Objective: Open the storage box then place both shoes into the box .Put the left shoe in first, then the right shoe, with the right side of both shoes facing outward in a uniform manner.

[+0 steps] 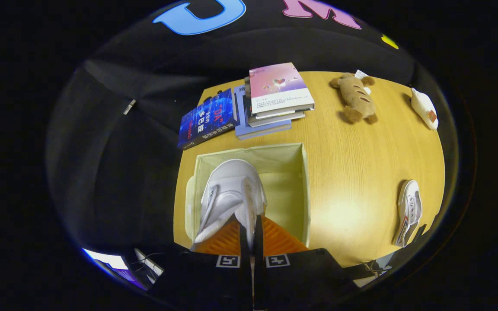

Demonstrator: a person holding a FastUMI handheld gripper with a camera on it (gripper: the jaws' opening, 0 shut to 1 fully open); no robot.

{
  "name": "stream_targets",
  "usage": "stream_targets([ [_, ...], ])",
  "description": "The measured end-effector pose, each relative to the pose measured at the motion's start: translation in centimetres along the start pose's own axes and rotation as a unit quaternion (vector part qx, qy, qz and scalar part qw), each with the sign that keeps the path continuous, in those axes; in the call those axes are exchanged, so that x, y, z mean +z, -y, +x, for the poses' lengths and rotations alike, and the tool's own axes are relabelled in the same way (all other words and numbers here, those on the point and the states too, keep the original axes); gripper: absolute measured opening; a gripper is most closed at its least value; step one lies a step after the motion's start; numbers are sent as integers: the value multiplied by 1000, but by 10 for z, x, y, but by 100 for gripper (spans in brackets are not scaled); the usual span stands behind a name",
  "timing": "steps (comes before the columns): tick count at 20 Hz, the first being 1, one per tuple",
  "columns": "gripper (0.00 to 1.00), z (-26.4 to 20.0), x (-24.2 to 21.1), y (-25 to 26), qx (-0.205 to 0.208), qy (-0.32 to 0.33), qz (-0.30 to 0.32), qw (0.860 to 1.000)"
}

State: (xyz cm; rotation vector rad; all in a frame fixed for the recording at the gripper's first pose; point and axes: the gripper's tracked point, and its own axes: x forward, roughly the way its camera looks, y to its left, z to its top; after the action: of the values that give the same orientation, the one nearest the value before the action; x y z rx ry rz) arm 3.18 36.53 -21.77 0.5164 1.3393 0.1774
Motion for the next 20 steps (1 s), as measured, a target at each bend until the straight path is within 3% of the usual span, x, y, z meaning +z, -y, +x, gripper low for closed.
stream_targets([
  [4,7,17,-6,-8,-10,-21,4,1000],
  [10,14,33,-17,-23,17,-47,8,999],
  [11,21,34,-19,-34,41,-51,15,998],
  [18,66,13,-15,-36,68,-38,-6,997],
  [19,76,6,-16,-35,73,-35,-8,997],
  [20,80,-3,-16,-35,80,-31,-11,996],
])
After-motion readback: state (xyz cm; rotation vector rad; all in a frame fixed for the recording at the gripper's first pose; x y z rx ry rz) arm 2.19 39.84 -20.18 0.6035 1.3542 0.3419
